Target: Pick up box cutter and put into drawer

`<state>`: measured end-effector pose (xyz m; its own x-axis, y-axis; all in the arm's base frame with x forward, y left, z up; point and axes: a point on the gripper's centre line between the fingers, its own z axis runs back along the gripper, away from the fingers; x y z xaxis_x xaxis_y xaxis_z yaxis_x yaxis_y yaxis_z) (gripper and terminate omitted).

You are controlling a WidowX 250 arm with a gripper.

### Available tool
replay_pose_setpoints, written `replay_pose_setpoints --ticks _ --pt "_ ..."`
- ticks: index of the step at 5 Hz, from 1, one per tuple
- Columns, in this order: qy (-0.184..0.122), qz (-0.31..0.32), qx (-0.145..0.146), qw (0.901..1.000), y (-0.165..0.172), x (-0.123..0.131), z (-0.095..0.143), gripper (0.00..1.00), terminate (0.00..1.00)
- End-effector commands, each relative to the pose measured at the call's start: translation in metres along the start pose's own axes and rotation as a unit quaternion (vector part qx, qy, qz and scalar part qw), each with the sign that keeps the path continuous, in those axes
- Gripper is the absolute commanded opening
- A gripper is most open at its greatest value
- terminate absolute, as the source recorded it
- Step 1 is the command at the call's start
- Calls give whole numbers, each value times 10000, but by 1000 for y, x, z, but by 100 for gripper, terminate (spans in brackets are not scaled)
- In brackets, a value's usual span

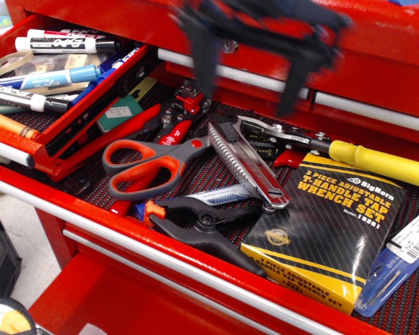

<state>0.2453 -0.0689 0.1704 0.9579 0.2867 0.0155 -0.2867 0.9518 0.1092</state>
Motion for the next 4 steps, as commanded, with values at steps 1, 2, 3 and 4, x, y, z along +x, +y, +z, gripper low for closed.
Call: replay_pose_setpoints --ticks 1,2,3,4 --pt "-459 1592 -75 9861 -24 30 -4 100 0" --pt "-809 1676 -267 9822 -22 39 -27 100 0" --pt "-920 1456 -319 9845 -11 46 -44 100 0" --pt "-822 1300 -513 9868 -9 54 -58 100 0"
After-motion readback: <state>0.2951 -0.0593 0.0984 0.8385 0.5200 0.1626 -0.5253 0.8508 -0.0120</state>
